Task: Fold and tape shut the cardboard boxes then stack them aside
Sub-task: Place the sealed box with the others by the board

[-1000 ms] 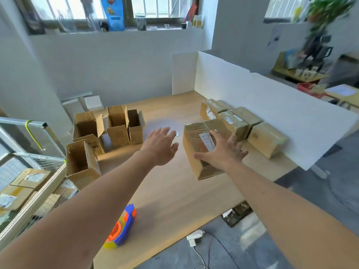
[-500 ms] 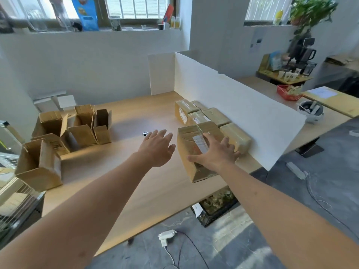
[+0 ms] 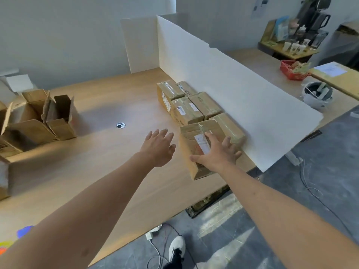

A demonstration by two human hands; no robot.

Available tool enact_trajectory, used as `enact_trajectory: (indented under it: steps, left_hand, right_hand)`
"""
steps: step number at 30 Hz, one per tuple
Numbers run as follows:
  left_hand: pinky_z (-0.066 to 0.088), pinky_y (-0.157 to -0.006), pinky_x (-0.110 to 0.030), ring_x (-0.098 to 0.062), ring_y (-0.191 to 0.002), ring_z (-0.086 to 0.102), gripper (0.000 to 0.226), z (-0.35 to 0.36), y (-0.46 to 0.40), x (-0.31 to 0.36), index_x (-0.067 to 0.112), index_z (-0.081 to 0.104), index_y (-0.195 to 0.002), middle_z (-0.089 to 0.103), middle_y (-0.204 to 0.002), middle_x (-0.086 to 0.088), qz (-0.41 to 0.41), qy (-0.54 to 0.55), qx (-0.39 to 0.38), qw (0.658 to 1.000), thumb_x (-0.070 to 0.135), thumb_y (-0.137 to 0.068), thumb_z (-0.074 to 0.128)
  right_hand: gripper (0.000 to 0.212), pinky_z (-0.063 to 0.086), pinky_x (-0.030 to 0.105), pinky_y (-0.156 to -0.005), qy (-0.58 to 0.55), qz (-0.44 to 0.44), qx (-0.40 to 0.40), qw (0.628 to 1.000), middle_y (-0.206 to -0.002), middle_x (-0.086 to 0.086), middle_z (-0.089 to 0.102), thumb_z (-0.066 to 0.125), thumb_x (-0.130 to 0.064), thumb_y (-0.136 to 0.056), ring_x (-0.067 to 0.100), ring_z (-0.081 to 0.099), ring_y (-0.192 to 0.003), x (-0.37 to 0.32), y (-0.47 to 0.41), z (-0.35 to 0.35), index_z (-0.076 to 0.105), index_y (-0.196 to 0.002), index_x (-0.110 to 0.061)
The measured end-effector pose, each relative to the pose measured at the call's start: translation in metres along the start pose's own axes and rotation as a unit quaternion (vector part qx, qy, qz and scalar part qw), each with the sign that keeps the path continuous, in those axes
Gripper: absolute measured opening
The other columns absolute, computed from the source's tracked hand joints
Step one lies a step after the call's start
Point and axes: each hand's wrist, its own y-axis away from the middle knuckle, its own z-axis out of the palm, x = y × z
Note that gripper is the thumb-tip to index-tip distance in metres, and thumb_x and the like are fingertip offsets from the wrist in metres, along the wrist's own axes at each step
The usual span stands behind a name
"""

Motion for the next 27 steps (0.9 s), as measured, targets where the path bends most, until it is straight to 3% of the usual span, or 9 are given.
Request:
enact_trajectory:
  steps: [14, 18, 22, 27]
  left_hand:
    - [0.014, -0.127, -0.047, -0.033, -0.155, 0.020, 0.056, 0.085, -0.129, 0.018, 0.018, 0.028, -0.159, 0.026, -0.167, -0.007, -0.035, 0.060, -0.062, 0.996, 0.036, -0.107, 0.040]
    - [0.015, -0.127, -0.046, -0.031, -0.154, 0.021, 0.058, 0.112, -0.149, 0.026, 0.019, 0.026, -0.159, 0.026, -0.167, -0.007, -0.063, 0.075, -0.064, 0.993, 0.034, -0.106, 0.042]
    - [0.021, -0.124, -0.048, -0.028, -0.154, 0.023, 0.055, 0.135, -0.157, 0.034, 0.026, 0.030, -0.158, 0.026, -0.167, 0.000, -0.081, 0.098, -0.074, 0.989, 0.031, -0.105, 0.044]
    - [0.024, -0.124, -0.047, -0.030, -0.157, 0.017, 0.058, 0.143, -0.161, 0.045, 0.026, 0.025, -0.162, 0.014, -0.171, 0.004, -0.103, 0.117, -0.088, 0.984, 0.029, -0.106, 0.043]
  right_hand:
    - [0.118, 0.014, 0.065, -0.115, 0.009, -0.023, -0.033, 0.999, -0.167, 0.020, 0.001, 0.062, -0.094, -0.054, 0.048, 0.017, -0.147, 0.029, -0.135, 0.069, 0.015, -0.154, -0.052]
    - [0.112, 0.015, 0.063, -0.117, 0.007, -0.052, -0.019, 0.998, -0.168, 0.018, 0.007, 0.060, -0.093, -0.056, 0.047, 0.014, -0.149, 0.042, -0.163, 0.090, 0.024, -0.152, -0.049]
    - [0.099, 0.010, 0.059, -0.122, 0.034, -0.113, -0.004, 0.993, -0.168, 0.015, 0.015, 0.048, -0.091, -0.074, 0.043, 0.007, -0.155, 0.056, -0.175, 0.108, 0.032, -0.154, -0.036]
    - [0.072, 0.016, 0.047, -0.127, 0.026, -0.202, 0.001, 0.979, -0.168, 0.020, 0.018, 0.039, -0.060, -0.102, 0.033, 0.015, -0.157, 0.070, -0.182, 0.119, 0.030, -0.159, -0.016]
